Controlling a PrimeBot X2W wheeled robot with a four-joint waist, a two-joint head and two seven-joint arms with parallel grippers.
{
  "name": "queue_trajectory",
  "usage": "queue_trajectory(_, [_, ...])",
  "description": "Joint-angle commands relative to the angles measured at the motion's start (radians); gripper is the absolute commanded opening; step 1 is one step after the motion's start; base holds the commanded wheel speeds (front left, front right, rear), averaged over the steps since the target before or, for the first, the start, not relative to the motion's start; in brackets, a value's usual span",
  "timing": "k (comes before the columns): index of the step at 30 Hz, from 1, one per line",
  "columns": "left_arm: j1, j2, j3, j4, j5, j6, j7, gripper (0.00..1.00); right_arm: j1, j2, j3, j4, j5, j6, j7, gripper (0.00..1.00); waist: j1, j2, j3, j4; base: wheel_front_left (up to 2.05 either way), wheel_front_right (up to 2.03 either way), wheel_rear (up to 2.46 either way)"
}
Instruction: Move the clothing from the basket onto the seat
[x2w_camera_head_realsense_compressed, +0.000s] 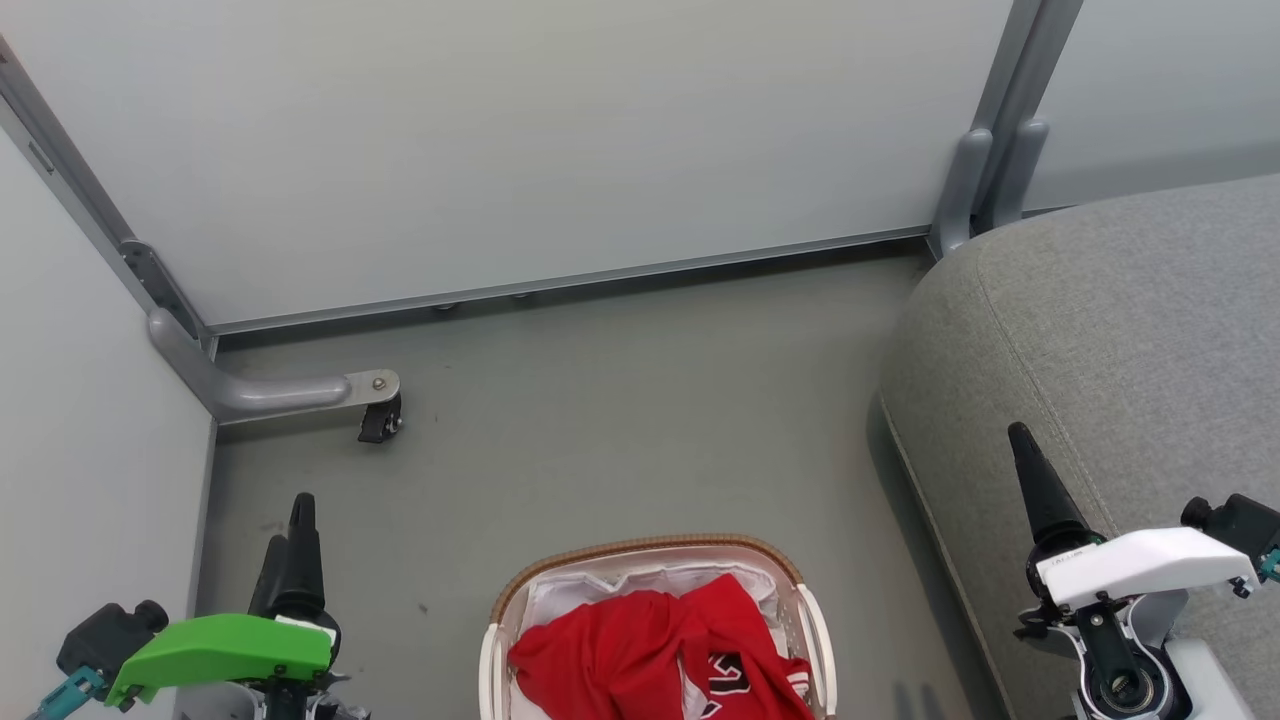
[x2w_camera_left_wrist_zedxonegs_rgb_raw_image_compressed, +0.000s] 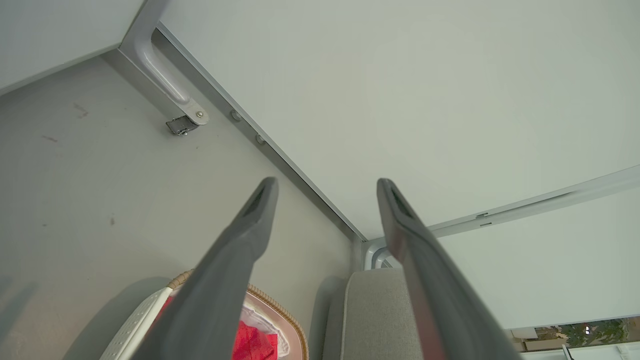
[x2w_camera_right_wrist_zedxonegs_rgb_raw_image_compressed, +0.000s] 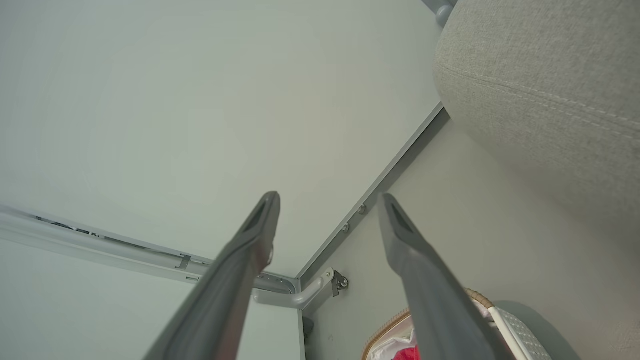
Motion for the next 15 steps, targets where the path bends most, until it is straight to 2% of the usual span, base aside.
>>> queue_trajectory(1, [-0.033,0.014,-0.002,-0.007,0.047,-0.002,-0.012,1.00,-0.028,-0.014,0.007,-0.015,-0.039,0.000,-0.012,1.00,0.0000,0.0000,0.001,0.000,0.00,0.00,0.00])
queue_trajectory(15, [-0.019,0.014,-0.011,0.008,0.292,0.005,-0.060,1.00,-0.021,-0.025,0.049,-0.017,-0.234,0.000,-0.059,1.00,0.0000,0.0000,0.001,0.000,0.00,0.00,0.00])
